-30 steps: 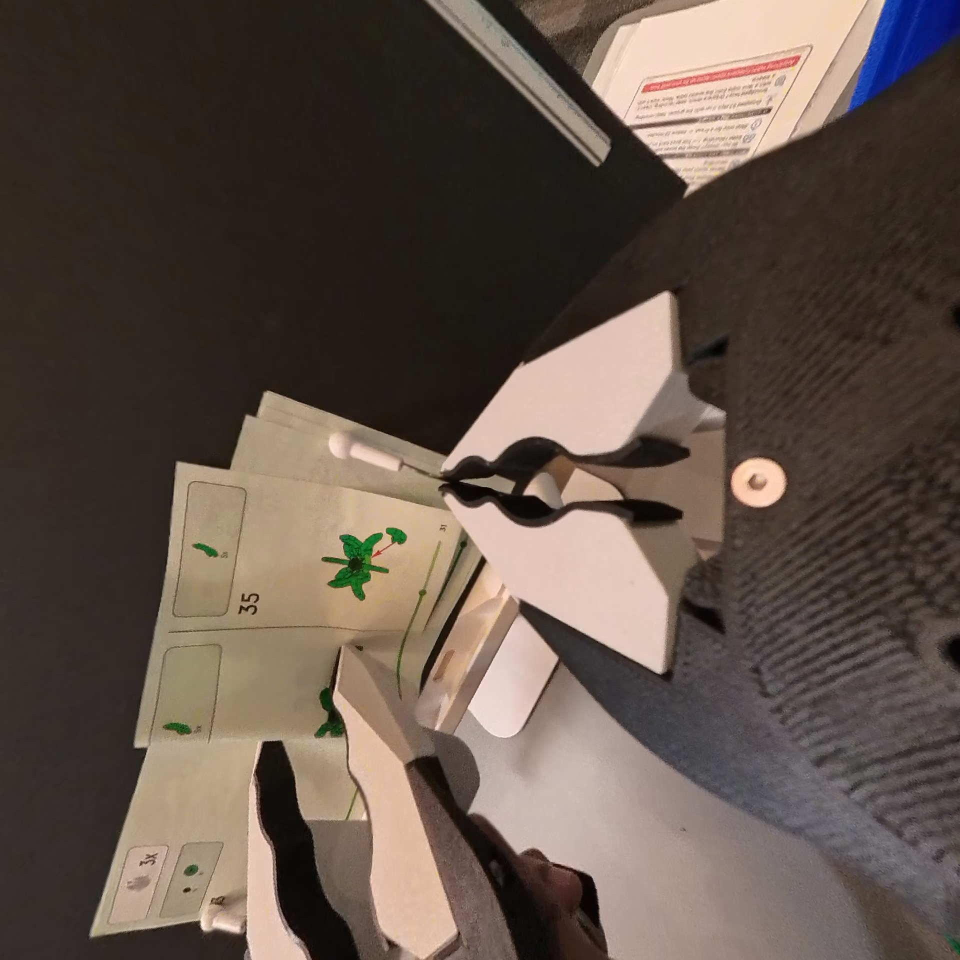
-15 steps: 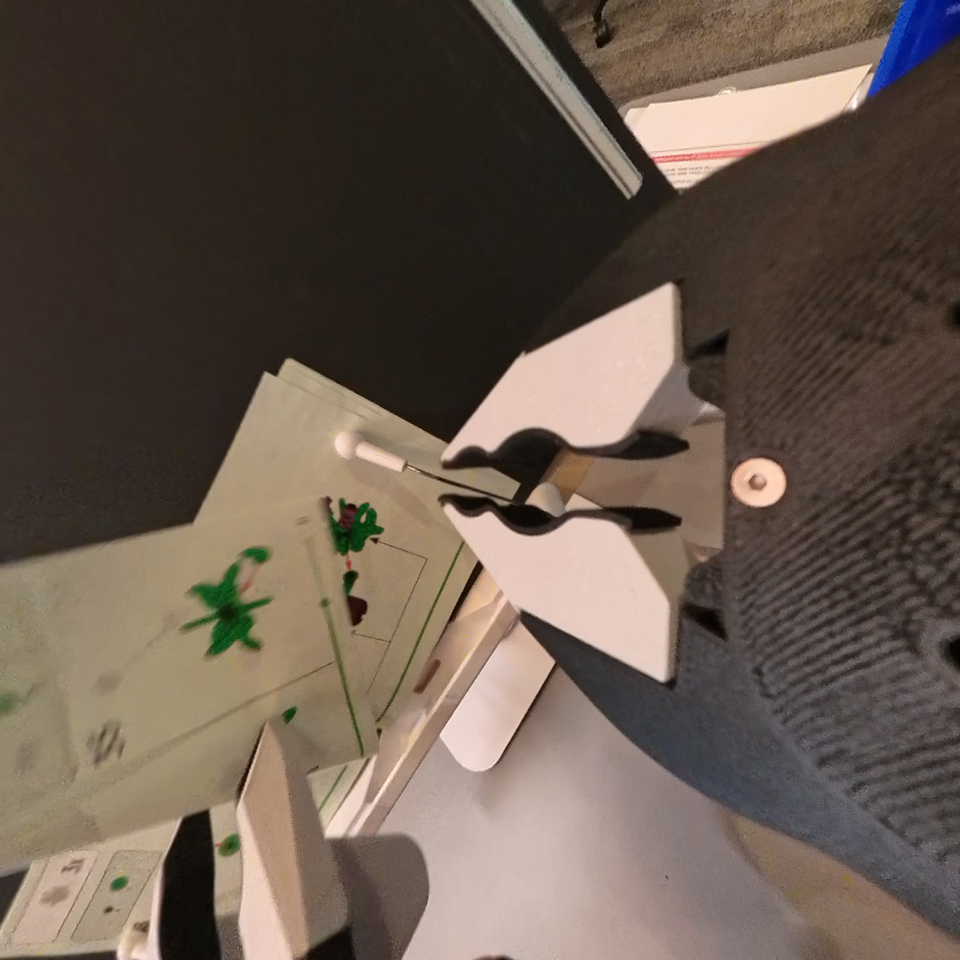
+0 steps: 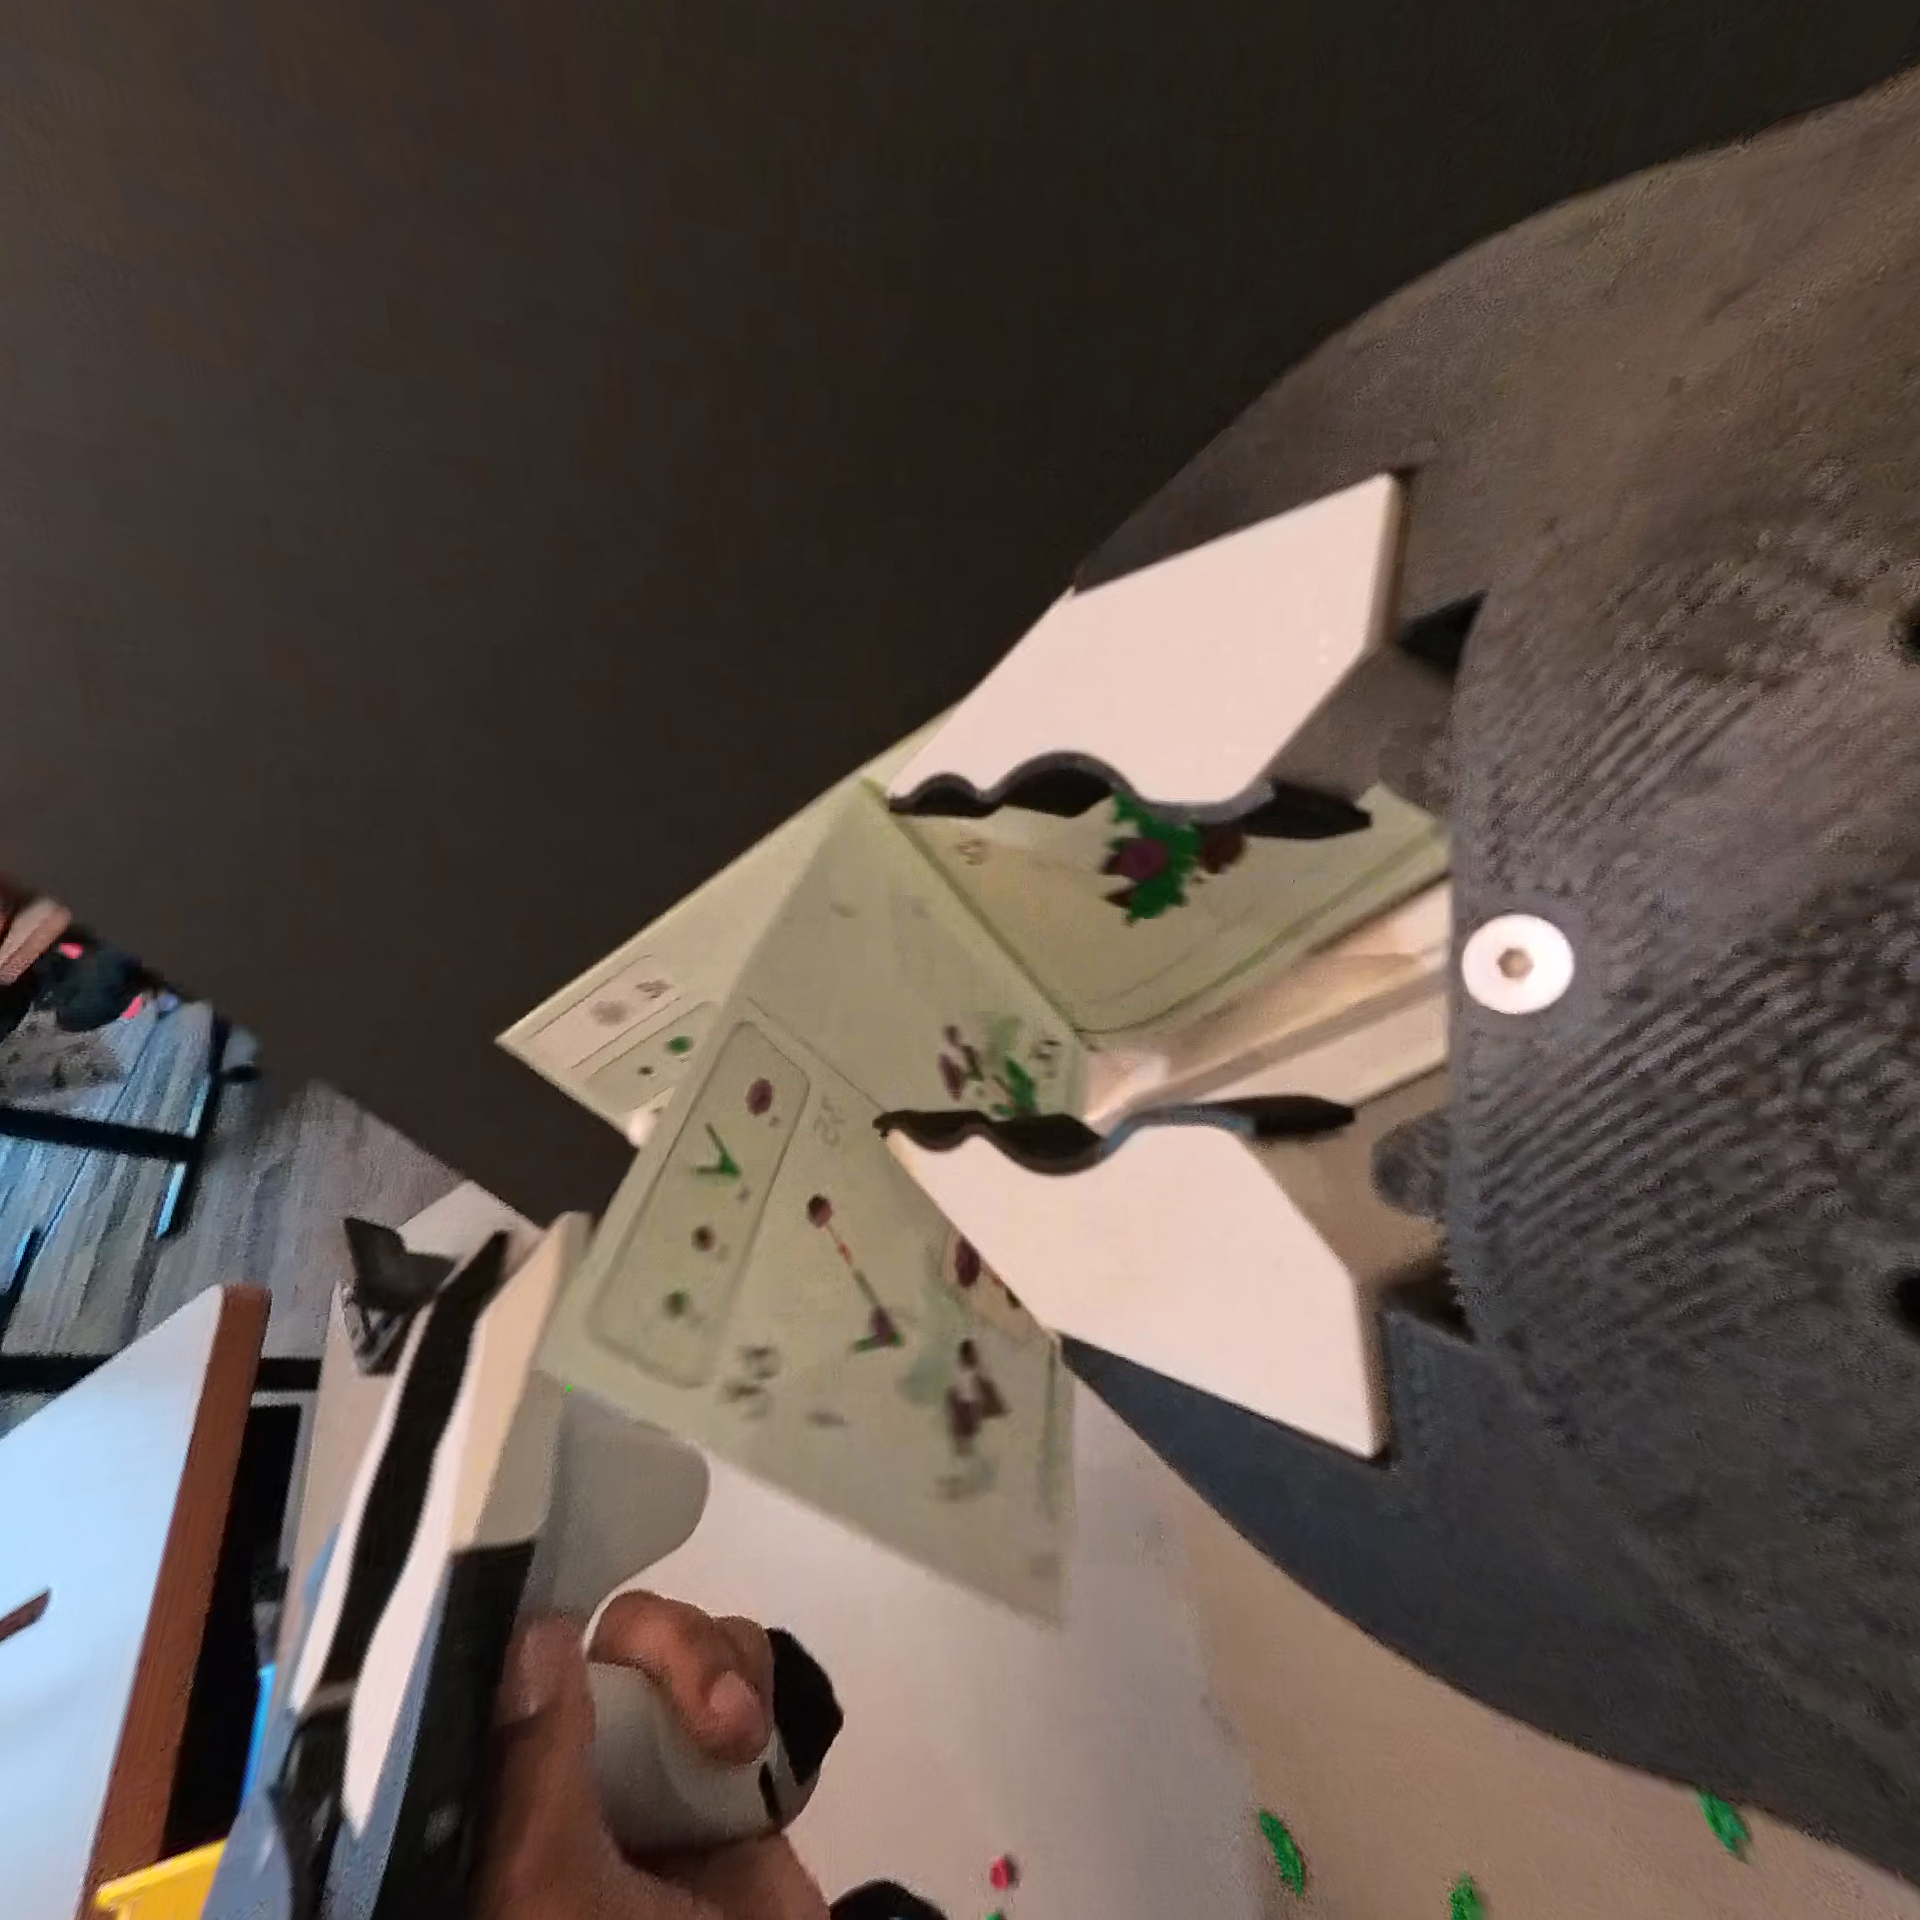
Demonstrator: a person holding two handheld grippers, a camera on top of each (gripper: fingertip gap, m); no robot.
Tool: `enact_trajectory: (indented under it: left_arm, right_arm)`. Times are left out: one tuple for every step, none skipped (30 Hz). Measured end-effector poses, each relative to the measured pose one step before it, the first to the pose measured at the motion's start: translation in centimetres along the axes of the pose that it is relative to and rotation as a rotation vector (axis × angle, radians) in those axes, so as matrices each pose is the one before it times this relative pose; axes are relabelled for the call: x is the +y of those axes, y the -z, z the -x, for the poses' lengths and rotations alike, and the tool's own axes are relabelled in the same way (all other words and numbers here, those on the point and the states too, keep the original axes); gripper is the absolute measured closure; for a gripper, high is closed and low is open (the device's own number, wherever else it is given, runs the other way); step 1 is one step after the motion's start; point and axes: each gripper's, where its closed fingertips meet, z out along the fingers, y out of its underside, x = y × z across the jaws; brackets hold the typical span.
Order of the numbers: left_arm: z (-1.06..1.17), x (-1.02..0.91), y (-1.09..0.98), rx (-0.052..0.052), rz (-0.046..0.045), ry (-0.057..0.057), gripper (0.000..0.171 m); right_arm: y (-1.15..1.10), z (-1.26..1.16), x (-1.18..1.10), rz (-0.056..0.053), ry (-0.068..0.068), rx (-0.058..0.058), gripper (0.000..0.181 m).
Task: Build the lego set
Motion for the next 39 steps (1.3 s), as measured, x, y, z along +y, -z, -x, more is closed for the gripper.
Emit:
enact_trajectory:
  left_arm:
    - [0.466,0.924,-0.132,-0.0048,0.05812,0.0036,0.130]
    - [-0.070,1.039,-0.227,0.0214,0.06502,-0.0010,0.135]
    - [-0.362,0.877,-0.295,0.0332,0.05385,0.0031,0.139]
    - [-0.243,0.503,-0.318,0.0181,0.02858,0.0155,0.140]
    - [-0.221,0.261,-0.284,0.0118,0.01162,0.0157,0.141]
    - [-0.209,0.161,-0.283,0.0062,0.00639,0.0087,0.141]
    - [-0.029,0.098,-0.253,-0.0083,0.00356,0.0045,0.141]
    - [0.047,0.067,-0.226,-0.0141,0.00126,0.0002,0.140]
    - [-0.053,0.074,-0.203,-0.0074,0.00128,-0.0043,0.140]
    - [-0.126,0.103,-0.200,0.0001,0.00168,-0.0014,0.141]
    - [-0.181,0.099,-0.221,0.0087,-0.00031,0.0049,0.141]
    - [-0.153,0.101,-0.220,0.0115,-0.00226,0.0108,0.142]
    - [-0.012,0.165,-0.231,0.0067,0.00072,0.0139,0.142]
    - [0.069,0.153,-0.235,0.0030,0.00056,0.0129,0.142]
    - [0.078,0.073,-0.184,0.0011,-0.00422,0.0114,0.143]
    - [0.239,-0.132,-0.027,-0.0092,-0.01554,0.0111,0.149]
    - [0.165,-0.150,-0.038,-0.0062,-0.01340,0.0100,0.155]
    - [-0.151,-0.099,-0.063,0.0128,-0.00840,0.0071,0.158]
    - [-0.324,-0.043,-0.067,0.0223,-0.00476,0.0088,0.165]
    - [-0.116,-0.013,-0.052,0.0079,-0.00304,0.0102,0.166]
    - [-0.037,0.032,0.014,0.0007,0.00163,-0.0084,0.166]
    - [0.027,0.092,0.046,-0.0016,0.00777,-0.0168,0.166]
    - [-0.021,0.061,0.072,0.0037,0.00835,-0.0143,0.166]
    - [-0.029,0.034,0.123,0.0067,0.00512,-0.0090,0.167]
    - [-0.108,-0.023,0.134,0.0142,-0.00088,-0.0031,0.167]
    - [-0.276,-0.112,0.094,0.0241,-0.00543,-0.0027,0.168]
    - [-0.554,-0.184,0.039,0.0361,-0.01178,-0.0191,0.169]
    - [-0.287,-0.025,0.006,0.0123,-0.00266,-0.0280,0.169]
    - [-0.110,0.062,-0.056,-0.0021,0.00293,-0.0296,0.169]
    - [-0.327,-0.019,-0.093,0.0076,-0.00237,-0.0274,0.169]
    - [-0.156,0.013,-0.110,-0.0018,0.00154,-0.0115,0.168]
    - [-0.189,-0.008,-0.134,0.0025,0.00040,-0.0008,0.169]
    - [-0.191,-0.048,-0.102,0.0051,-0.00243,0.0029,0.169]
    - [0.082,0.003,-0.054,-0.0082,0.00083,0.0048,0.169]
    - [0.051,0.041,-0.028,-0.0030,0.00257,0.0027,0.169]
    - [0.004,0.004,-0.006,0.0038,0.00098,0.0047,0.169]
    - [0.059,0.035,0.012,0.0027,0.00225,0.0076,0.169]
    - [0.016,0.033,0.023,0.0057,0.00236,0.0093,0.169]
    - [0.017,0.043,0.030,0.0056,0.00345,0.0107,0.169]
  right_arm:
    - [-0.427,0.121,-0.953,-0.0088,0.0561,-0.0148,0.122]
    - [-0.457,0.069,-0.931,-0.0068,0.0512,-0.0198,0.120]
    - [-0.524,0.222,-0.902,-0.0048,0.0459,-0.0372,0.114]
    - [-0.579,0.453,-0.832,0.0013,0.0420,-0.0579,0.110]
    - [-0.642,0.536,-0.601,0.0160,0.0404,-0.0687,0.110]
    - [-0.709,0.607,-0.372,0.0297,0.0325,-0.0790,0.110]
    - [-0.758,0.656,-0.190,0.0404,0.0188,-0.0871,0.110]
    - [-0.757,0.329,0.035,0.0509,0.0068,-0.0703,0.111]
    - [-0.708,0.273,0.347,0.0638,0.0031,-0.0684,0.114]
    - [-0.554,0.336,0.514,0.0689,0.0023,-0.0731,0.128]
    - [-0.326,0.004,0.527,0.0615,-0.0069,-0.0490,0.150]
    - [-0.101,0.017,0.330,0.0348,-0.0177,-0.0437,0.165]
    - [0.089,0.085,0.152,0.0110,-0.0261,-0.0392,0.181]
    - [0.206,-0.179,0.078,-0.0063,-0.0399,-0.0134,0.181]
    - [0.285,-0.291,0.050,-0.0189,-0.0422,0.0032,0.181]
    - [0.328,-0.629,0.001,-0.0291,-0.0449,0.0333,0.181]
    - [0.354,-0.674,0.025,-0.0319,-0.0379,0.0436,0.181]
    - [0.363,-0.571,0.027,-0.0335,-0.0291,0.0446,0.181]
    - [0.354,-0.626,0.034,-0.0319,-0.0240,0.0510,0.181]
    - [0.320,-0.603,0.048,-0.0287,-0.0194,0.0505,0.181]
    - [0.250,-0.682,0.104,-0.0204,-0.0170,0.0552,0.181]
    - [0.134,-0.640,0.172,-0.0095,-0.0099,0.0529,0.181]
    - [0.012,-0.389,0.089,-0.0087,-0.0029,0.0373,0.181]
    - [-0.098,-0.137,-0.006,-0.0096,0.0014,0.0229,0.181]
    - [-0.208,0.007,-0.049,-0.0073,0.0049,0.0146,0.181]
    - [-0.297,0.407,-0.153,-0.0073,0.0148,-0.0094,0.181]
    - [-0.362,0.588,-0.211,-0.0079,0.0236,-0.0194,0.181]
    - [-0.429,0.144,-0.179,-0.0012,0.0221,0.0094,0.181]
    - [-0.479,0.085,-0.159,0.0039,0.0267,0.0113,0.181]
    - [-0.525,0.184,-0.203,0.0033,0.0265,0.0037,0.181]
    - [-0.567,0.132,-0.156,0.0069,0.0202,0.0032,0.180]
    - [-0.582,0.142,-0.077,0.0107,0.0154,0.0010,0.178]
    - [-0.530,0.247,-0.096,0.0084,0.0149,-0.0068,0.176]
    - [-0.321,0.281,-0.258,-0.0022,0.0177,-0.0079,0.176]
    - [-0.150,0.106,-0.275,-0.0051,0.0151,0.0038,0.174]
    - [-0.026,0.111,-0.290,-0.0070,0.0095,0.0031,0.169]
    - [0.121,0.102,-0.345,-0.0143,0.0046,0.0057,0.159]
    - [0.310,-0.060,-0.379,-0.0228,0.0012,0.0175,0.147]
    - [0.543,-0.093,-0.366,-0.0267,0.0031,0.0223,0.144]
